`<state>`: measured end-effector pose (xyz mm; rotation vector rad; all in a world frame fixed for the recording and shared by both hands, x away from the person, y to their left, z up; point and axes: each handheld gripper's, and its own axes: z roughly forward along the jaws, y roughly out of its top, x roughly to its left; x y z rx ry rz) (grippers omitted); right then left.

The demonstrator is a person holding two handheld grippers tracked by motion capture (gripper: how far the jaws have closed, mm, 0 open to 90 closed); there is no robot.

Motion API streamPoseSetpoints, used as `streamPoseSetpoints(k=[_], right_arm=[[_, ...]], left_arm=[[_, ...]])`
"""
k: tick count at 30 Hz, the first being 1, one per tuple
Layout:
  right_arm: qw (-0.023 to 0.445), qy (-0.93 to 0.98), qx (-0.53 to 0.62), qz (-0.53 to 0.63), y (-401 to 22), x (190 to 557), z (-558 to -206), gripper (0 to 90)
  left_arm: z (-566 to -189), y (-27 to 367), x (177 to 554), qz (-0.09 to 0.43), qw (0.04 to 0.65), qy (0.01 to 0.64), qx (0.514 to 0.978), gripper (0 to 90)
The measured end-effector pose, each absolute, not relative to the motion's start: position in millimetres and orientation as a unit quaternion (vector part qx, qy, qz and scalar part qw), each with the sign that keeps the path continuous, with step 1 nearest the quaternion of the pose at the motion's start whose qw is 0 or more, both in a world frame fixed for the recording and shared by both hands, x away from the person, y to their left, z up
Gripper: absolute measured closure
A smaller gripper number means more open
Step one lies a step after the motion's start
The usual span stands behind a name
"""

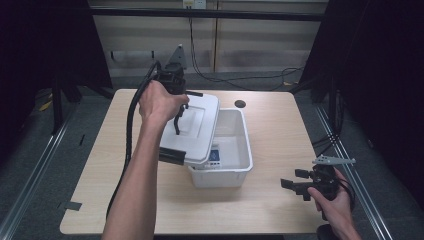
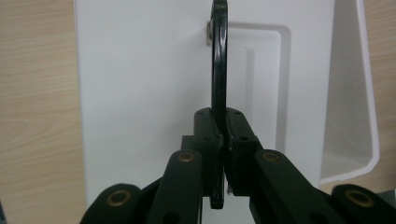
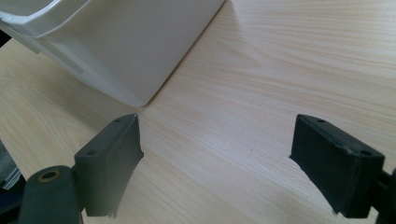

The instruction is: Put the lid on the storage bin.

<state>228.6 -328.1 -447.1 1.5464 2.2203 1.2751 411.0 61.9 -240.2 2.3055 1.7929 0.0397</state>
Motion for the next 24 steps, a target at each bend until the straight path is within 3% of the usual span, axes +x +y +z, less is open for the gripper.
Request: streamPoseSetpoints(k=[24], right_arm=[[0.074,0.743,0.514,0.423,-327,228,-447,15.4]], left_arm=[[-271,14,413,-0.007,0.119,0.613,0.781,85.2]])
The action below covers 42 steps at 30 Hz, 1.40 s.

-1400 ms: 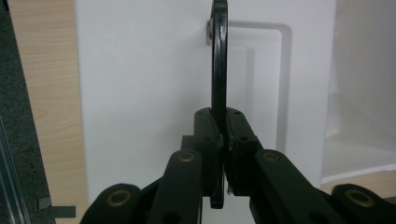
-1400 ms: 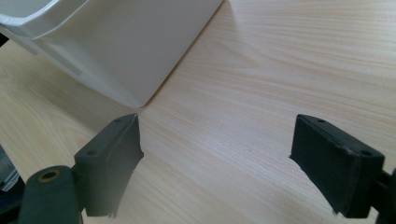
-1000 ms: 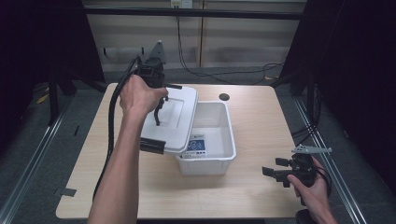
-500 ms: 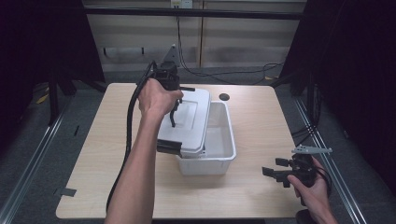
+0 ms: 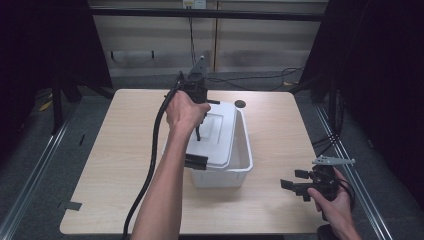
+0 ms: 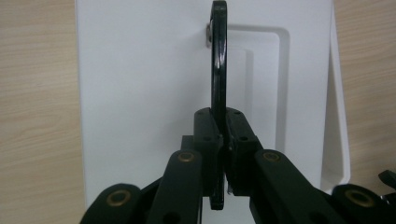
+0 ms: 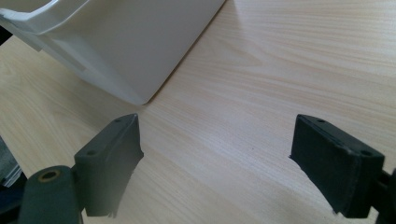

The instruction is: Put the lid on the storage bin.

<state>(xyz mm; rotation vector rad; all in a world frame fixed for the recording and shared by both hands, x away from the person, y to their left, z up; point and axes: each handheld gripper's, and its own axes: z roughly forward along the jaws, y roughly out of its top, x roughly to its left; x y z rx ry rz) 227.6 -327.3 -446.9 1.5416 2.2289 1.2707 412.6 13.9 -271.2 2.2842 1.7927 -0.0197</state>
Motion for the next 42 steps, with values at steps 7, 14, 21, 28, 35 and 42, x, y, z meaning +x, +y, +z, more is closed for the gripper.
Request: streamPoseSetpoints(k=[7,14,21,28,35,42], right_arm=[[0.075,0.743,0.513,0.423,-327,227,-447,15.4],[0.076,0.743,0.513,0.423,-327,227,-447,15.4],[0.076,0.744,0.513,0.422,-327,227,-447,15.4],[0.076,0.745,0.512,0.420,-327,227,-447,15.4],[0.075,0.747,0.509,0.420,-326,227,-447,15.5],[0.075,0.747,0.510,0.419,-326,227,-447,15.5]], left_arm=[[-278,2,414,-0.012,0.120,0.615,0.779,85.1],[-284,-5,415,-0.013,0.124,0.621,0.774,85.1],[-285,-8,415,-0.010,0.130,0.631,0.765,84.9],[-287,-11,414,-0.019,0.138,0.647,0.750,84.7],[-288,-12,412,-0.028,0.149,0.660,0.736,83.3],[-289,-12,410,-0.034,0.156,0.655,0.738,81.2]])
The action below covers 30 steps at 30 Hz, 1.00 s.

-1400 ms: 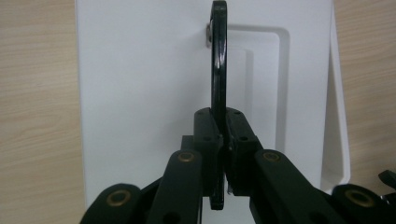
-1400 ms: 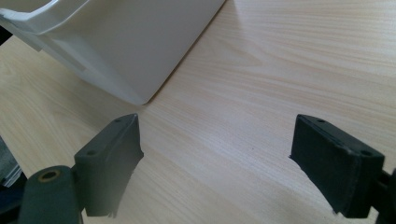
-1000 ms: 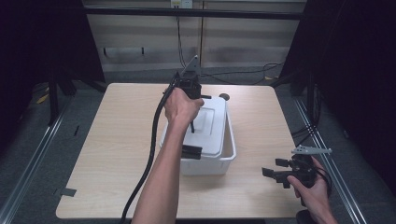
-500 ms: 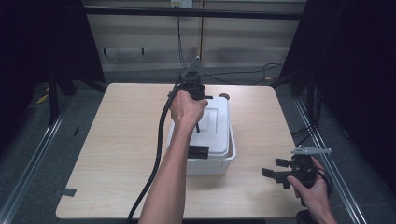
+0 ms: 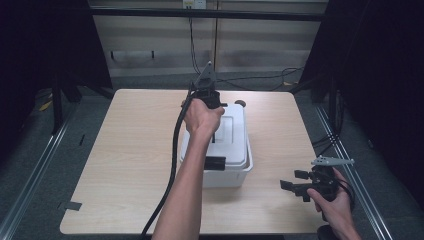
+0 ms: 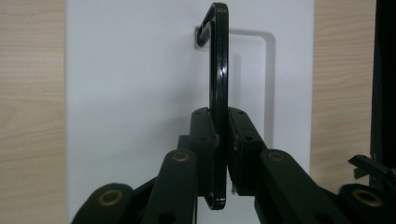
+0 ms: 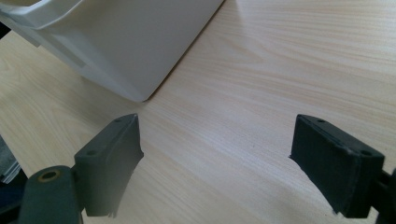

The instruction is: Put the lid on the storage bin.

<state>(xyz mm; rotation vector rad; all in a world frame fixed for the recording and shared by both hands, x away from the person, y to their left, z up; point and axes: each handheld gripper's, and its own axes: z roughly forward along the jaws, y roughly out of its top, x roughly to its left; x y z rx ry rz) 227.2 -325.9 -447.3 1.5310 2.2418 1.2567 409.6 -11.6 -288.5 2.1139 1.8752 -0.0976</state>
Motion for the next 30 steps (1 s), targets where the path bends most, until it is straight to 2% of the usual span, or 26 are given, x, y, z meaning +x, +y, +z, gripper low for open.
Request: streamPoseSetpoints(k=[6,8,10,11,25,30], right_arm=[[0.077,0.748,0.510,0.418,-326,227,-447,15.4],[0.077,0.748,0.510,0.418,-326,227,-447,15.4],[0.075,0.748,0.511,0.417,-326,227,-447,15.4],[0.075,0.748,0.512,0.417,-326,227,-447,15.5],[0.070,0.748,0.512,0.416,-325,227,-448,15.5],[0.069,0.748,0.513,0.416,-326,227,-448,15.7]], left_arm=[[-289,-9,410,-0.032,0.150,0.648,0.746,74.7],[-289,-8,410,-0.033,0.150,0.650,0.744,75.9],[-286,-7,409,-0.024,0.160,0.665,0.729,83.4],[-285,-6,409,-0.028,0.155,0.664,0.730,83.9],[-284,-20,403,-0.056,0.166,0.674,0.717,80.9],[-282,-18,404,-0.037,0.158,0.669,0.726,78.4]])
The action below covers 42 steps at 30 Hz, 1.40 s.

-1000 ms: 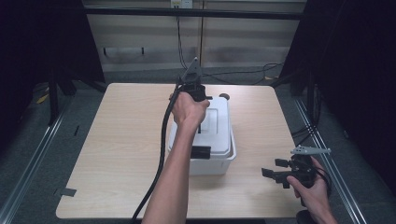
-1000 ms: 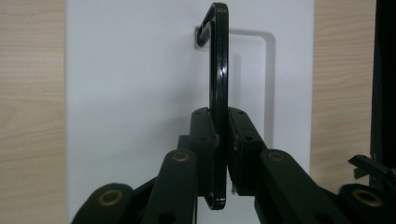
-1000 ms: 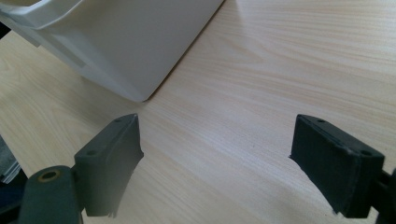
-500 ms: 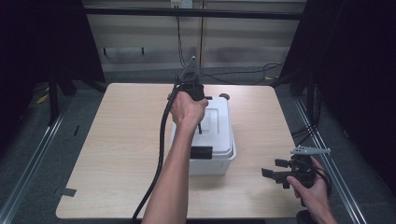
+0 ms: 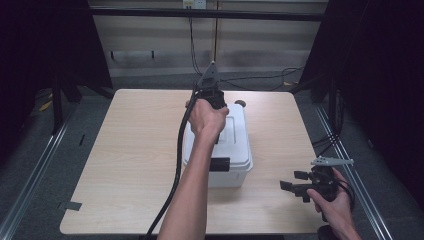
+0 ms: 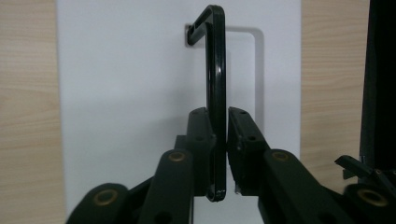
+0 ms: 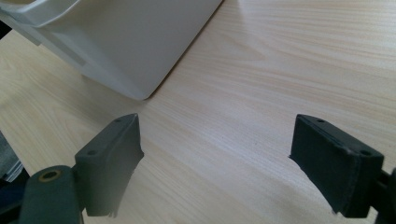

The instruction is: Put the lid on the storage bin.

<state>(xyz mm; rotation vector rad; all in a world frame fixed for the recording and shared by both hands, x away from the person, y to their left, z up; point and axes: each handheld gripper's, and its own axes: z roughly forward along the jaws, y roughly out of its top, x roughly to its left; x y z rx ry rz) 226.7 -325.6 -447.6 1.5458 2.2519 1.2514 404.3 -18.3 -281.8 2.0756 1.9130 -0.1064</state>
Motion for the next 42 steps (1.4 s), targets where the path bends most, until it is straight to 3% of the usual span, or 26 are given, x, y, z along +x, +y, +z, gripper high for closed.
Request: streamPoseSetpoints(k=[10,16,27,31,36,42], right_arm=[[0.070,0.747,0.514,0.415,-325,227,-448,15.7],[0.069,0.748,0.514,0.415,-326,227,-448,15.7],[0.068,0.749,0.514,0.412,-325,228,-449,15.6],[0.068,0.749,0.516,0.410,-325,227,-449,15.7],[0.068,0.751,0.513,0.411,-325,227,-449,15.7],[0.068,0.751,0.513,0.411,-324,227,-449,15.7]], left_arm=[[-291,-16,405,-0.050,0.141,0.653,0.742,66.5],[-293,-22,404,-0.049,0.133,0.659,0.738,81.4],[-298,-20,405,-0.076,0.160,0.683,0.708,81.3],[-299,-19,405,-0.075,0.156,0.675,0.717,81.4],[-301,-19,405,-0.071,0.150,0.669,0.725,74.7],[-303,-17,405,-0.065,0.147,0.669,0.726,80.3]])
